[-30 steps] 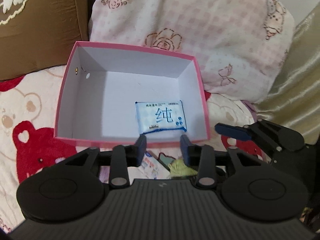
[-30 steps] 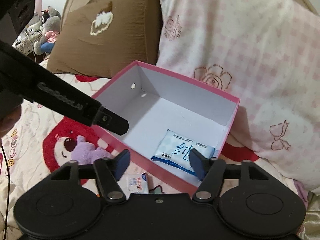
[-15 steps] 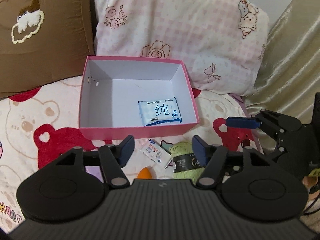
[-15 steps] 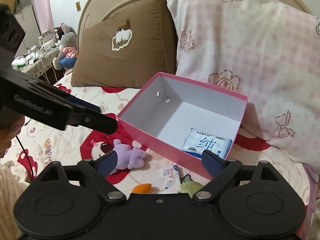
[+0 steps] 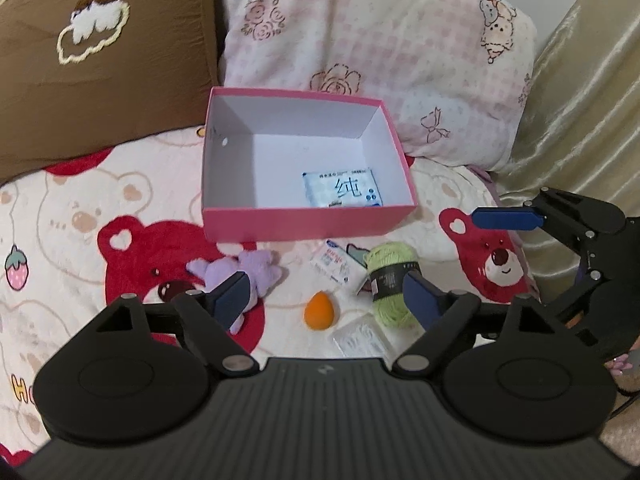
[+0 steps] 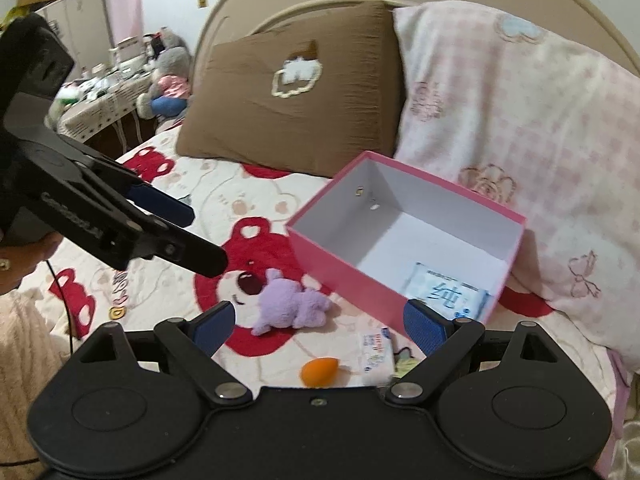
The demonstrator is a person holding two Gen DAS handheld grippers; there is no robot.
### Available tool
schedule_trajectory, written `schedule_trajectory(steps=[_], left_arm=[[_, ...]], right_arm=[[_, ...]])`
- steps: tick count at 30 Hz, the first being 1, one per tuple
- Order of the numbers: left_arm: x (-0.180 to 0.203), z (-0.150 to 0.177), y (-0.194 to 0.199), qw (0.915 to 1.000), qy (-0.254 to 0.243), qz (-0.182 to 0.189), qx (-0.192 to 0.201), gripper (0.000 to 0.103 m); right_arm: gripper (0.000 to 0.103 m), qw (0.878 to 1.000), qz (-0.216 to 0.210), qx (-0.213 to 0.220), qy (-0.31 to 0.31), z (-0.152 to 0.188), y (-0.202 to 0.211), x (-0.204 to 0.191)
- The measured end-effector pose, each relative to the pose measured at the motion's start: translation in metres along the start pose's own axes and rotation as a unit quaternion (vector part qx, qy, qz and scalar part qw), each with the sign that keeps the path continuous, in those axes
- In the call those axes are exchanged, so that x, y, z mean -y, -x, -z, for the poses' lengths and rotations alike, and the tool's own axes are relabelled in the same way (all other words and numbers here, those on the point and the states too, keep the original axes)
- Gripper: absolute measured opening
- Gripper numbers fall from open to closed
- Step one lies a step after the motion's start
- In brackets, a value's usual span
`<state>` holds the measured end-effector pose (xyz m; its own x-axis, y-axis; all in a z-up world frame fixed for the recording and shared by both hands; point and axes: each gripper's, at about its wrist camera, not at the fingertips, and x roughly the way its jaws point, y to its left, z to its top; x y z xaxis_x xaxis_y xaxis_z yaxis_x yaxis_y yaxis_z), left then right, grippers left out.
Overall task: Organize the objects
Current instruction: 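Withdraw the right tool from the box toward the purple plush toy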
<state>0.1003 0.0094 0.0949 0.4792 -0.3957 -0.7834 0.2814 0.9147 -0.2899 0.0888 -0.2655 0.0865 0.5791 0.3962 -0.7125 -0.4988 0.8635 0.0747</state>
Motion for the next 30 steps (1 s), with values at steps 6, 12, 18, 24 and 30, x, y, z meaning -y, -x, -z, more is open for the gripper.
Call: schedule_trajectory(steps=[6, 12, 18, 24, 30], left_arm=[[-0.023, 0.02, 0.004, 0.9997, 0.006, -0.005, 0.022, 0.086], [-0.046, 0.037, -0.001, 0.9992, 0.01, -0.008, 0.037, 0.088], [-0.069, 0.053, -0.01, 0.9985, 0.027, 0.005, 0.048, 0.088], [-0.086, 0.069, -0.029, 0.9989, 0.03, -0.014, 0.034, 0.088], [-0.101, 0.08, -0.057, 0.9987, 0.04, -0.028, 0.01, 0.087]], right_arm=[[0.094, 0.999, -0.022, -0.001, 0.024, -0.003, -0.002, -0.026], [0.094, 0.999, -0.047, -0.006, 0.025, 0.001, -0.021, -0.046], [0.094, 0.999, -0.042, -0.006, 0.032, 0.006, -0.038, -0.065], [0.093, 0.999, -0.021, -0.002, 0.024, 0.009, -0.053, -0.072], [0.093, 0.999, 0.01, -0.026, 0.03, 0.015, -0.072, -0.073]])
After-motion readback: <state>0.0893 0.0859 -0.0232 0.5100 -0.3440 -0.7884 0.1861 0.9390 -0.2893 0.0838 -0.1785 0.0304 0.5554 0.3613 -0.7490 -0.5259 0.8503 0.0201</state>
